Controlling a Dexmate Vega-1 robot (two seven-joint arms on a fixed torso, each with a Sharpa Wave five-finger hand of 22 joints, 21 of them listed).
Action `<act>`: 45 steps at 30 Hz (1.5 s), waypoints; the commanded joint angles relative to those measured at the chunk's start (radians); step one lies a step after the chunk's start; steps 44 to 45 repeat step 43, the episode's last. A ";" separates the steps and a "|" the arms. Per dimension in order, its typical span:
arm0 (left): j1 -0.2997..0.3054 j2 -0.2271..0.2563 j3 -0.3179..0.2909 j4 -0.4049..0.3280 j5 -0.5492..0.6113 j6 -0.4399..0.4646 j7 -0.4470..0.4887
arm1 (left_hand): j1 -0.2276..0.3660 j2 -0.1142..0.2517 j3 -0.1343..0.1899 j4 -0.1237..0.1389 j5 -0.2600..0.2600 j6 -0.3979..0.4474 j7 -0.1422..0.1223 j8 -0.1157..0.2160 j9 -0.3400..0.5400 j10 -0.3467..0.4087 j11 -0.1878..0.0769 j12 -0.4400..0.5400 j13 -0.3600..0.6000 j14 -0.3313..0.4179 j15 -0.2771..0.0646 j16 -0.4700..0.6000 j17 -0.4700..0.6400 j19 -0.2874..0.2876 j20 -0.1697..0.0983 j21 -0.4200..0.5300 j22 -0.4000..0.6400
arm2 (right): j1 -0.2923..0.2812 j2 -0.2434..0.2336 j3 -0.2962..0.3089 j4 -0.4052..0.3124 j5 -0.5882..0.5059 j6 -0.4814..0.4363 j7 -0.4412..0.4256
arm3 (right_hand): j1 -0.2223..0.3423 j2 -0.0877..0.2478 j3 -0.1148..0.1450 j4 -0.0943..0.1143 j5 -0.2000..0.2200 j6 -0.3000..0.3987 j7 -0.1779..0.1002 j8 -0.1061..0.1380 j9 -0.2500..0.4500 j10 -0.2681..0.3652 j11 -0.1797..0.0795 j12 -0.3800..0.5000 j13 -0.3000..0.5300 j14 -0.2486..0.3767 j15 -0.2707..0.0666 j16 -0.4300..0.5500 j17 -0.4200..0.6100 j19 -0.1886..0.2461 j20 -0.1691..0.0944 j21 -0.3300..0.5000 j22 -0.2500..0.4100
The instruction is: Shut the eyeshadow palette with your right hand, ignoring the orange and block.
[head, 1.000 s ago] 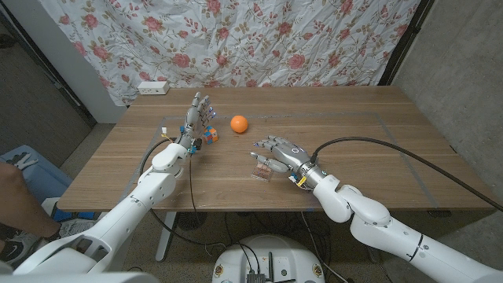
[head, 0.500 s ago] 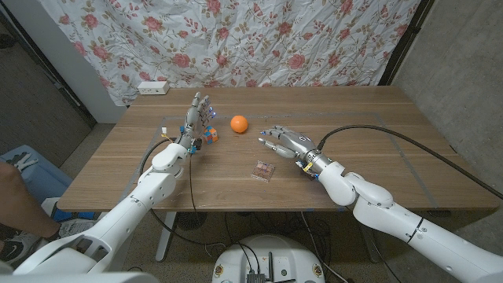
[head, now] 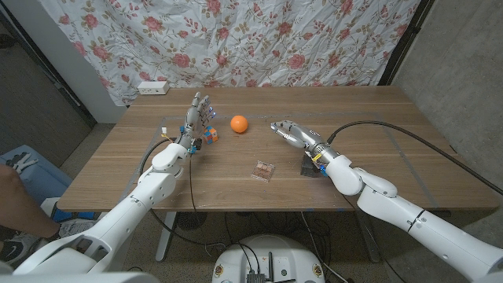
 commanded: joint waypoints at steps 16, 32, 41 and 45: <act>0.000 0.000 0.000 0.001 0.000 0.000 0.000 | 0.006 0.008 0.008 0.001 0.004 -0.001 -0.007 0.006 0.004 -0.003 -0.005 0.005 0.004 0.005 -0.023 0.006 0.005 0.007 0.000 0.004 0.004 | 0.044 0.032 0.042 0.156 0.239 0.149 0.006 | 0.009 0.037 0.015 -0.005 0.004 0.004 0.012 -0.001 0.002 0.001 0.008 0.001 0.001 0.009 -0.016 -0.002 -0.005 0.021 -0.012 0.003 0.002; 0.000 0.000 0.000 0.000 0.000 0.001 0.000 | 0.006 0.007 0.008 0.000 0.004 -0.001 -0.007 0.005 0.004 -0.003 -0.007 0.005 0.004 0.005 -0.024 0.006 0.005 0.008 0.002 0.004 0.004 | 0.042 0.051 0.085 0.200 0.439 0.152 0.064 | 0.009 0.034 0.019 -0.007 0.002 0.003 0.018 -0.002 0.001 0.003 0.017 0.003 0.001 0.017 -0.016 -0.003 -0.007 0.032 -0.018 0.000 0.002; 0.000 0.000 0.000 0.000 0.000 0.000 0.000 | 0.006 0.007 0.008 0.000 0.004 -0.002 -0.007 0.005 0.004 -0.003 -0.004 0.005 0.004 0.004 -0.025 0.006 0.005 0.008 0.001 0.004 0.004 | 0.042 0.053 0.090 0.204 0.488 0.136 0.078 | 0.008 0.036 0.023 -0.007 0.001 0.006 0.019 -0.002 0.001 0.004 0.017 0.003 0.001 0.020 -0.017 -0.004 -0.008 0.035 -0.020 -0.003 0.002; 0.000 0.000 0.000 0.000 0.000 0.000 0.000 | 0.006 0.007 0.008 0.000 0.004 -0.001 -0.007 0.005 0.004 -0.003 -0.007 0.005 0.004 0.005 -0.025 0.006 0.005 0.008 0.002 0.004 0.004 | 0.035 0.050 0.092 0.192 0.486 0.119 0.065 | 0.007 0.040 0.024 -0.005 0.001 0.006 0.019 -0.002 0.001 0.007 0.018 0.004 0.001 0.022 -0.018 -0.003 -0.007 0.039 -0.023 -0.003 0.002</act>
